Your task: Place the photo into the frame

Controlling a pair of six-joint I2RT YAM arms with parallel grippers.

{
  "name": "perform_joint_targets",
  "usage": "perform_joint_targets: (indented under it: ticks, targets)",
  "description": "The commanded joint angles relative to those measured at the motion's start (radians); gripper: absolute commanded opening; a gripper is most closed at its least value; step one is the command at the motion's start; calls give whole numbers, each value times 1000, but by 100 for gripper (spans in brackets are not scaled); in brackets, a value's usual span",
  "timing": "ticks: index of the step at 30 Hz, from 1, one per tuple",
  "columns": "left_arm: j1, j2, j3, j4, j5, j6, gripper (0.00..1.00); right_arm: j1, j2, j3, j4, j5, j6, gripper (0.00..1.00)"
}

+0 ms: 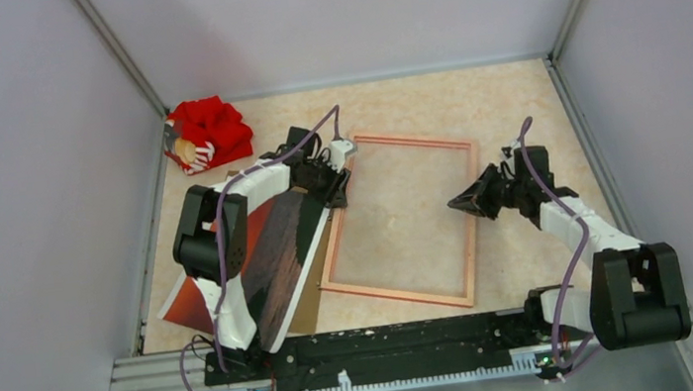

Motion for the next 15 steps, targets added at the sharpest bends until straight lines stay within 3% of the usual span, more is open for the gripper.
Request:
perform_joint_targets:
  ticks: [1,15]
  targets:
    - [-5,-37,-6,9,13,20,51,1,2,2,28,-39,-8,0]
    - [0,-42,34,-39,46,13,51,-53,16,5,-2,-42,-59,0]
